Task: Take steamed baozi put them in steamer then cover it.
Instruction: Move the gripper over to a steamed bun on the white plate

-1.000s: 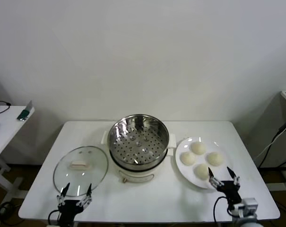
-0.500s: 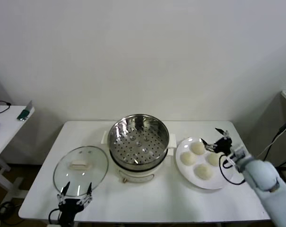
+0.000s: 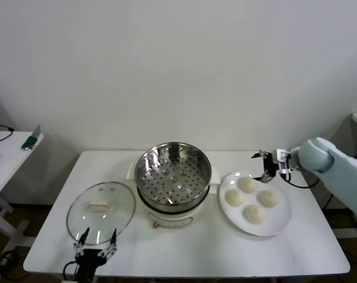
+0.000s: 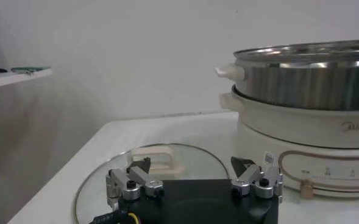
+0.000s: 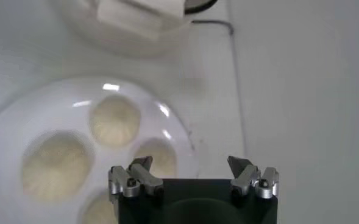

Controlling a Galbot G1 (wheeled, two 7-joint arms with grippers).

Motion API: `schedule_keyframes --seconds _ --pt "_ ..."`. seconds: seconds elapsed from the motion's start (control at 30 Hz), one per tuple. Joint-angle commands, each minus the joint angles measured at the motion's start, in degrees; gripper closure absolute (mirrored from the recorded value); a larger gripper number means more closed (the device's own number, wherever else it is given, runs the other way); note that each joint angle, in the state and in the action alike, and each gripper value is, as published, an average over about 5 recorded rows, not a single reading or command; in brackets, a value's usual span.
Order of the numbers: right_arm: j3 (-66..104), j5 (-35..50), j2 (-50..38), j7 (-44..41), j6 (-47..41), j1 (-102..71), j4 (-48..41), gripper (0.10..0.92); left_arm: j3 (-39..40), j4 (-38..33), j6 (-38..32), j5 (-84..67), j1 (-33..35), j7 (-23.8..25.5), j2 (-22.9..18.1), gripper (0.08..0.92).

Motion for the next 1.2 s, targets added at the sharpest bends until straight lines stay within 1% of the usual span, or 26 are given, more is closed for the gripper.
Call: schedule_keyframes --seconds 0.03,0.23,0.37,0.73,0.83,0.97,1.07,1.2 --pt "-20.7 3.4 8.9 -9.1 -0.4 15.4 -14.0 0.203 0.0 0.0 0.1 0.1 -0.2 0.1 -0.2 0.177" --pt "-15.5 2.6 16.0 -7.4 -0.7 8.3 -21.4 0.203 -0.6 0.3 -0.1 0.0 0.0 0.0 -0.2 0.177" --pt "-12.7 1.9 19.1 -6.7 -0.7 4.3 -24.5 0.203 -0.8 0.9 -0.3 0.0 0.1 -0.1 -0.2 0.177" --pt "-7.1 -5.4 23.1 -4.7 1.0 -1.4 -31.6 0.207 -0.5 1.5 -0.4 0.1 -0.4 0.0 -0.3 0.177" --pt "-5.8 -6.3 23.9 -3.3 1.4 -1.8 -32.8 0.243 -0.4 1.7 -0.5 0.4 -0.5 -0.1 -0.3 0.177" --pt "-5.1 -5.8 24.3 -2.7 1.3 -1.9 -33.0 0.350 -0.4 2.1 -0.7 1.0 -0.4 -0.2 -0.2 0.177" --pt "-5.5 -4.6 23.6 -3.3 1.2 -1.5 -31.3 0.418 -0.5 2.1 -0.8 1.4 -0.1 -0.2 -0.2 0.177" --pt "-7.6 -1.1 21.2 -4.1 1.3 2.3 -25.9 0.453 -0.4 1.6 -0.9 1.6 0.3 -0.3 -0.2 0.177"
